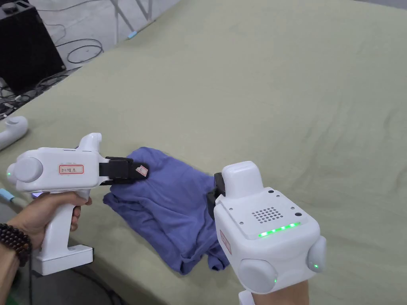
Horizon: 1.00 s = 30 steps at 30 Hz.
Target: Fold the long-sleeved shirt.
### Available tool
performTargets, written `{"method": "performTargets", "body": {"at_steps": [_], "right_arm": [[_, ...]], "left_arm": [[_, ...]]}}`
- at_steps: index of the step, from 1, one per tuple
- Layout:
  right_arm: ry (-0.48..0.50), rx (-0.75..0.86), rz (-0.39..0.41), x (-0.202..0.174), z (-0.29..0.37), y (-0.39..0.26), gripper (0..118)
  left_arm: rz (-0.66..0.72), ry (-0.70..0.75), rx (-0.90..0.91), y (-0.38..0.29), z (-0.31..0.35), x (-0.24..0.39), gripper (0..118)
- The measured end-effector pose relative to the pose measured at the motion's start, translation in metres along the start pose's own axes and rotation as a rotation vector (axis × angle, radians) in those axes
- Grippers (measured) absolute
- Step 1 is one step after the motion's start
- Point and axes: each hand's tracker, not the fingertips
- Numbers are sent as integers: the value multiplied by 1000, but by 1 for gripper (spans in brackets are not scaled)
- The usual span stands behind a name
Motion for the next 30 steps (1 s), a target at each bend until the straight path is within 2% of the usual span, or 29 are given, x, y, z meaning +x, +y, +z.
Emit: {"method": "performTargets", "body": {"at_steps": [1,2,3,4,5,6,7,9,11,12,13,14,15,16,17,20,24,25,26,28,30], "right_arm": [[11,-1,14,-4,-6,1,2],[27,-8,27,-6,-9,3,2],[29,-12,31,-10,-12,5,2],[25,-11,31,-10,-11,7,2],[25,-7,30,-8,-7,9,2],[28,0,23,-6,-3,10,2],[29,7,9,-3,4,13,2],[16,16,-14,7,19,17,2],[-3,35,-22,19,39,23,2],[-20,48,-25,26,52,27,2],[-38,60,-26,35,65,30,2],[-66,75,-30,46,82,34,2],[-84,87,-31,53,95,37,2],[-112,104,-26,65,113,40,2],[-148,125,-23,77,132,43,2],[-284,177,-28,113,194,55,2],[-459,261,-77,157,279,68,2],[-509,283,-75,167,300,68,2],[-565,304,-74,176,319,68,2],[-672,342,-94,187,351,61,2],[-792,361,-80,196,374,50,2]], "left_arm": [[16,-4,1,0,-1,-2,31],[39,5,3,0,-2,-2,31],[48,39,11,-1,-1,2,43],[36,59,31,2,0,2,73],[25,74,45,1,1,6,115],[-29,97,133,-1,17,6,118],[-29,83,137,-1,23,11,118],[-41,219,161,14,39,18,118],[-67,198,197,15,55,42,118],[-103,155,226,19,54,67,98],[-156,122,250,17,57,89,54],[-250,173,285,15,59,118,6],[-300,202,306,12,58,141,0],[-367,201,347,7,60,169,0],[-380,135,374,2,62,197,0],[-425,73,508,-11,66,268,0],[-495,116,632,-29,57,343,0],[-598,151,690,-33,55,360,0],[-623,149,714,-38,51,377,0],[-647,138,743,-52,42,411,0],[-638,150,776,-67,27,434,0]]}}
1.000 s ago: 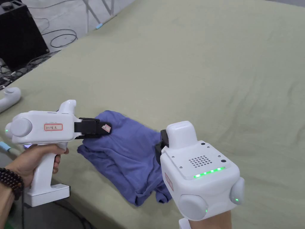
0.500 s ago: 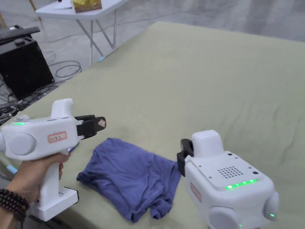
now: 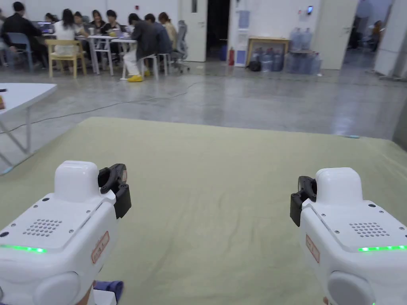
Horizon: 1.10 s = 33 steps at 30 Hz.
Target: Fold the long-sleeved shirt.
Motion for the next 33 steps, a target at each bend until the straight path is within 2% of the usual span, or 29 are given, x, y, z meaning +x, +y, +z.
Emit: {"method": "performTargets", "body": {"at_steps": [2,4,6,9,10,12,16,19,33], "right_arm": [[-75,27,-1,21,10,-11,2],[-100,29,3,37,17,-25,2],[-117,19,11,48,25,-39,2],[-187,34,-45,60,40,-61,2],[-187,35,-60,63,41,-68,2],[-200,22,-43,66,43,-80,2],[-207,5,-33,69,45,-97,2],[-210,-5,-15,66,44,-101,2],[-172,-11,-38,62,43,-97,2]], "left_arm": [[-18,30,13,-7,-2,31,0],[24,4,6,-19,0,52,0],[1,-9,5,-33,5,70,0],[-39,-12,0,-57,15,92,0],[-20,-8,-8,-64,17,95,0],[25,-54,-47,-80,19,100,0],[-31,1,-59,-100,17,103,0],[28,-13,-103,-102,13,96,0],[7,0,-97,-101,16,94,0]]}}
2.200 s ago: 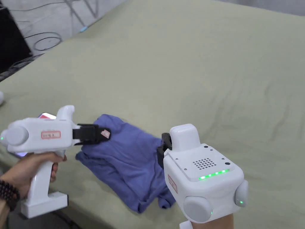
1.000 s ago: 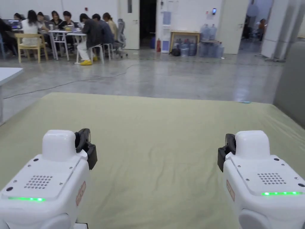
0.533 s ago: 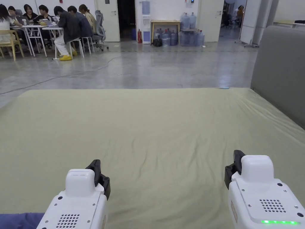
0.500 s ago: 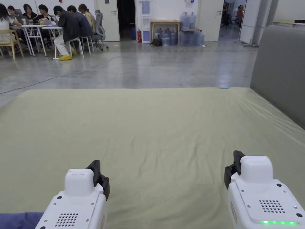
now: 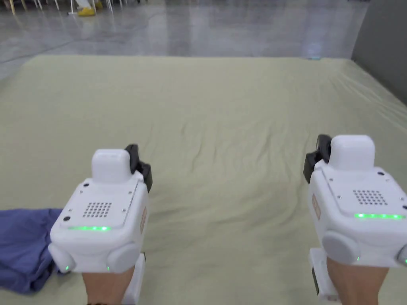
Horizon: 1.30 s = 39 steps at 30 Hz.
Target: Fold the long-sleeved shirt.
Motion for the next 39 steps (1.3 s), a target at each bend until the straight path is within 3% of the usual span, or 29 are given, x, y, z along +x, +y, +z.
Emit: {"method": "performTargets", "body": {"at_steps": [4,5,6,7,8,9,10,14,16,20,25,39], "right_arm": [[5,3,-9,2,0,-1,2],[3,3,-10,2,-1,-2,2],[1,0,-13,2,-2,-3,6],[-6,-12,-13,2,-4,-4,27],[-13,-33,-10,2,-6,-4,65],[-12,-66,-2,1,-10,-6,113],[-9,-55,-2,1,-9,-8,118],[-19,11,0,6,-5,-12,118],[38,40,-15,8,-9,-11,118],[3,69,-37,12,-2,-8,118],[-37,34,39,11,0,-7,118],[-15,26,19,8,3,-6,118]], "left_arm": [[3,-1,0,-1,0,0,0],[5,2,-5,-2,-1,0,10],[6,8,-15,-1,-3,0,55],[9,17,-44,0,-7,0,103],[17,10,-70,0,-10,-1,118],[14,-1,-30,2,-5,-7,118],[20,-2,-8,7,-4,-9,118],[-44,-1,26,-4,-3,3,118],[-102,14,49,-7,-1,7,118],[-153,11,67,-16,0,8,118],[-81,21,61,-4,-3,5,118],[-68,16,58,7,-1,9,118]]}}
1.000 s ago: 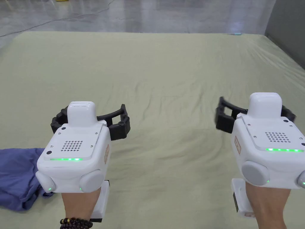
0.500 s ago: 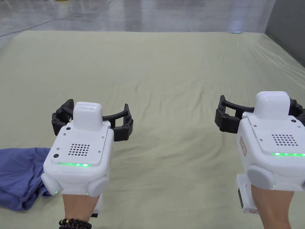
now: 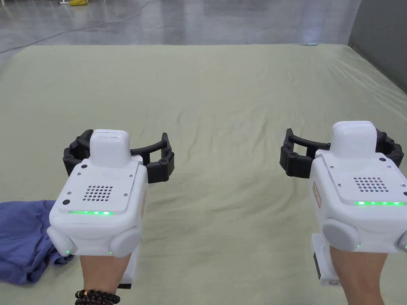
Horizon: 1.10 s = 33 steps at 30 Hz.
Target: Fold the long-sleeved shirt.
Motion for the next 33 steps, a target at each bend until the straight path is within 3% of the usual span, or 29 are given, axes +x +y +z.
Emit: {"method": "performTargets", "body": {"at_steps": [33], "right_arm": [[-9,-4,-6,4,-2,-3,118]], "left_arm": [[29,-6,1,-3,0,1,118]]}}
